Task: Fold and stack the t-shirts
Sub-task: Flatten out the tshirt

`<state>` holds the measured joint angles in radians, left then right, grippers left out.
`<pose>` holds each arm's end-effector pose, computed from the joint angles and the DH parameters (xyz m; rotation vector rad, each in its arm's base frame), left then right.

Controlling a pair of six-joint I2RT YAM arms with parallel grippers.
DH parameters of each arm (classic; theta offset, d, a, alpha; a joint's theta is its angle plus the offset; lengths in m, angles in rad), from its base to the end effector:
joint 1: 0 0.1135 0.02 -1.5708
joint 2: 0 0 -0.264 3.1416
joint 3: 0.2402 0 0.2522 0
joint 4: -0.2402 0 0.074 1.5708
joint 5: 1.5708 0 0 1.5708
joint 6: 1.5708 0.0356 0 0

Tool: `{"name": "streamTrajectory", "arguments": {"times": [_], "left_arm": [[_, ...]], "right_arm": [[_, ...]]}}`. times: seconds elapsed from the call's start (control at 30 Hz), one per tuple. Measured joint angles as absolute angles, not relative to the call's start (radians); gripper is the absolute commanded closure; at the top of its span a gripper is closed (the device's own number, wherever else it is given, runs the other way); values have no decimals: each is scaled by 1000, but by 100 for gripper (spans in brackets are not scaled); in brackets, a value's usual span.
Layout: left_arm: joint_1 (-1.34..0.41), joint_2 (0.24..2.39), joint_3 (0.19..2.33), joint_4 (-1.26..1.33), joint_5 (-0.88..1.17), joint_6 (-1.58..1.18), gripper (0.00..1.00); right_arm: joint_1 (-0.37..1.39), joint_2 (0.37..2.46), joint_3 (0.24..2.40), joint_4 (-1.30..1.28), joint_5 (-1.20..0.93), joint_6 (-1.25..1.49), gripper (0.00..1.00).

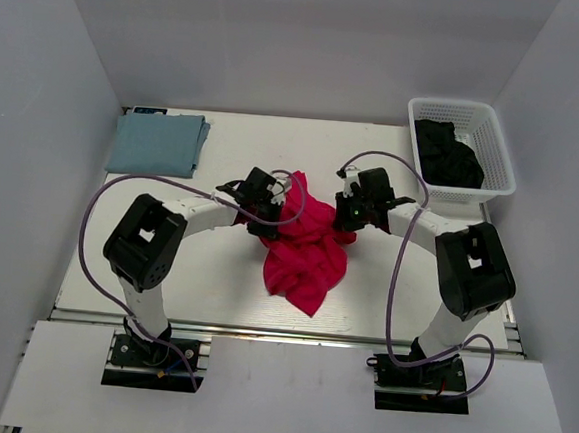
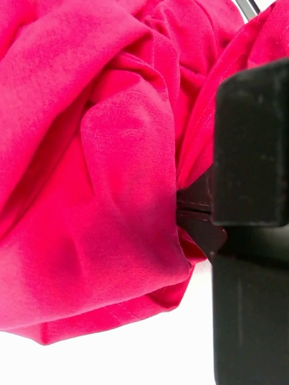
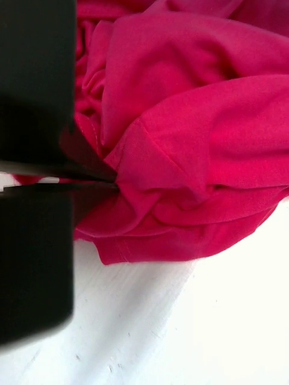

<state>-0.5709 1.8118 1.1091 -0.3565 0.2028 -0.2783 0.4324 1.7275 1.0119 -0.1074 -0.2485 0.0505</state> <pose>0.3007 -0.2017 0.1624 0.4658 2.6671 -0.5425 0.3225 0.1585 0.1793 -0.5764 2.3562 0.5211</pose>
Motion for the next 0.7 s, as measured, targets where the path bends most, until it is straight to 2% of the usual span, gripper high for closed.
{"name": "streamTrajectory", "arguments": {"times": [0.23,0.47,0.7], "left_arm": [[-572,1777,1110,-347,189,-278,100],[-572,1545,1085,-271,144,-259,100],[-574,1346,1089,-260,-100,-236,100]], "right_arm": [[433,1687,992,-47,-210,77,100],[432,1462,896,109,-179,111,100],[432,1292,892,164,-1,117,100]]}}
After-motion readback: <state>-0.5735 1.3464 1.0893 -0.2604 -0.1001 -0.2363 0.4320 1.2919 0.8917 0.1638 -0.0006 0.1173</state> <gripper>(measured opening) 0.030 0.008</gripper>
